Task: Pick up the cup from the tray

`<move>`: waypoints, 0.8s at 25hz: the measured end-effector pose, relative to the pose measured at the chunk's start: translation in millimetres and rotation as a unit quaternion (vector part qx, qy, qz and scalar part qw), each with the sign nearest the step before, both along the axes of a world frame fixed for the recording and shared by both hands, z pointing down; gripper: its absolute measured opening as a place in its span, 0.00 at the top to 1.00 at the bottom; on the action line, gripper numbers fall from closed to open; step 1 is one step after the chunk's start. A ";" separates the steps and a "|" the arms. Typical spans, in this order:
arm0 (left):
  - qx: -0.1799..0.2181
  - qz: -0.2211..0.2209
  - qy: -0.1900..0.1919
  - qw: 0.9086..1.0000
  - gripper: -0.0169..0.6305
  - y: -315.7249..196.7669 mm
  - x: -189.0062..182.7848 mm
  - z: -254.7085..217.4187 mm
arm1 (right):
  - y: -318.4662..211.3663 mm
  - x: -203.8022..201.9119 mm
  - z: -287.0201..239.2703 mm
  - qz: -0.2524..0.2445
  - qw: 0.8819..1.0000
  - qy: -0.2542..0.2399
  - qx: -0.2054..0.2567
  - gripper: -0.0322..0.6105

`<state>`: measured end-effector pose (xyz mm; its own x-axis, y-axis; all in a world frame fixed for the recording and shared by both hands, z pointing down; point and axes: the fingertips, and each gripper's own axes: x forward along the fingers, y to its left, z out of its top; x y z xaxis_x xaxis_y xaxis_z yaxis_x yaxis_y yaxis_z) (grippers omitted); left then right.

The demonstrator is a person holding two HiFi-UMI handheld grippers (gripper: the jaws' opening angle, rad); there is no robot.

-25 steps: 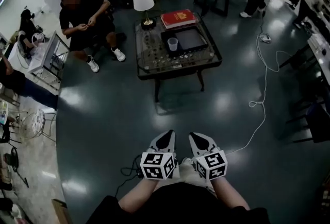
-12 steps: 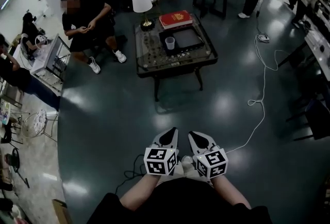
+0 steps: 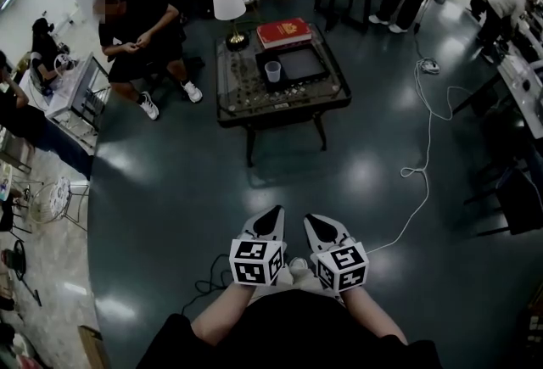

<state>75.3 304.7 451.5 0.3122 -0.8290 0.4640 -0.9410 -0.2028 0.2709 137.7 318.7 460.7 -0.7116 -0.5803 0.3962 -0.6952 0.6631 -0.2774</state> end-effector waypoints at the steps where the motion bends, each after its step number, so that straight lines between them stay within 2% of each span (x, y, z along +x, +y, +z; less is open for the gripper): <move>1: 0.001 -0.002 -0.001 1.000 0.96 -0.4 2.0 -0.4 | -1.4 2.6 -0.4 0.001 1.000 -0.001 0.000 0.93; 10: 0.003 -0.014 -0.007 1.000 0.96 -14.4 -6.0 -1.9 | -14.3 -1.7 1.4 -0.005 1.000 -0.002 -0.003 0.93; 20: -0.015 -0.020 0.000 1.000 0.96 -59.5 -36.4 13.6 | -61.9 -25.3 13.9 0.001 1.000 0.009 -0.012 0.93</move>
<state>38.9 245.2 465.1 0.2800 -0.8261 0.4891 -0.9479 -0.1574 0.2768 112.3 256.7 474.6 -0.7029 -0.5714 0.4235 -0.7016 0.6550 -0.2806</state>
